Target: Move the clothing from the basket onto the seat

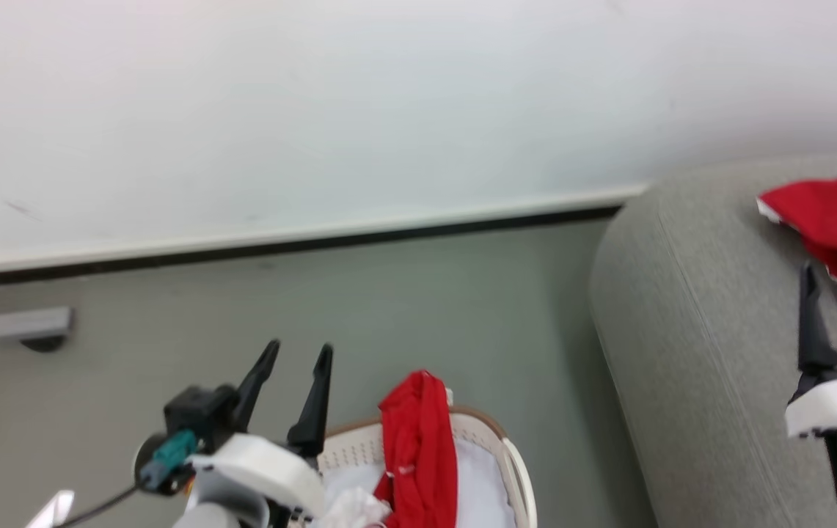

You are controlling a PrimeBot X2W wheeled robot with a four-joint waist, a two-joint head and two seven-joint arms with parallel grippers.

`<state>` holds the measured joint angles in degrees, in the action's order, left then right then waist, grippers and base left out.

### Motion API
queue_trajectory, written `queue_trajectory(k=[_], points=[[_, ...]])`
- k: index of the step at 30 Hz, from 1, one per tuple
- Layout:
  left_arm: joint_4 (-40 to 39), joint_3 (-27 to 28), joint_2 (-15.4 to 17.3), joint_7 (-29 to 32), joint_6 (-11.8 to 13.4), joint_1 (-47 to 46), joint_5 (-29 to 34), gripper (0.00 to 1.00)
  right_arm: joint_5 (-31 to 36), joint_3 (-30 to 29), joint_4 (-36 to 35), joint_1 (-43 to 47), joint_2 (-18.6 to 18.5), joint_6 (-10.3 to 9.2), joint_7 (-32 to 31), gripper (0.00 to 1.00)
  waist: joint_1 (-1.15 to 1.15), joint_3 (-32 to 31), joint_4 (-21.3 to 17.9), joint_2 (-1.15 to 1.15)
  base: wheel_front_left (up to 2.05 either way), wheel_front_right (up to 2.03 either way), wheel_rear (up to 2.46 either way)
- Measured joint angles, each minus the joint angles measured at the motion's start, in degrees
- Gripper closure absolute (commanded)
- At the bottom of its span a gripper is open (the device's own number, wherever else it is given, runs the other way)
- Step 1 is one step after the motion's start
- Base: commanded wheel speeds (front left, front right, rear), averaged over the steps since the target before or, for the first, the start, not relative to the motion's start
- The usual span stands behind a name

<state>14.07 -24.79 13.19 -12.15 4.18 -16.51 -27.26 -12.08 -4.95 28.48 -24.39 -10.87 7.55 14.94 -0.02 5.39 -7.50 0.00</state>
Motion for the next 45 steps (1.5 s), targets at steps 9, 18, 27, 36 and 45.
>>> queue_trajectory(k=[9,18,27,36,45], points=[[2.44,4.42,-0.74,-2.91,1.75,6.43,0.71,0.00,1.25,3.91,-3.33,8.73,2.25,0.00,0.00,0.00,-0.01,-5.79,4.89,0.00,0.00,0.00,0.00],[-1.20,12.51,-4.19,-2.99,-0.15,12.12,6.92,0.00,2.34,3.88,-4.83,14.85,6.12,0.00,0.01,0.00,0.01,-7.72,8.22,0.00,0.00,0.00,0.00],[-0.82,16.44,-6.72,-2.99,-3.87,13.84,11.80,0.00,3.13,3.61,-6.27,18.85,7.81,0.00,0.01,0.00,0.01,-8.26,8.94,0.00,0.00,0.00,0.00],[-0.12,17.46,-7.82,-2.99,-6.72,13.50,13.93,0.00,3.30,2.31,-7.91,17.34,8.12,0.00,0.01,0.00,0.02,-6.61,7.28,0.00,0.00,0.00,0.00],[5.09,11.28,-8.75,-1.71,-9.81,5.83,15.68,0.00,3.47,0.96,-10.90,10.87,8.14,0.00,0.01,0.00,0.02,-0.24,4.67,0.00,0.00,0.00,0.00]])
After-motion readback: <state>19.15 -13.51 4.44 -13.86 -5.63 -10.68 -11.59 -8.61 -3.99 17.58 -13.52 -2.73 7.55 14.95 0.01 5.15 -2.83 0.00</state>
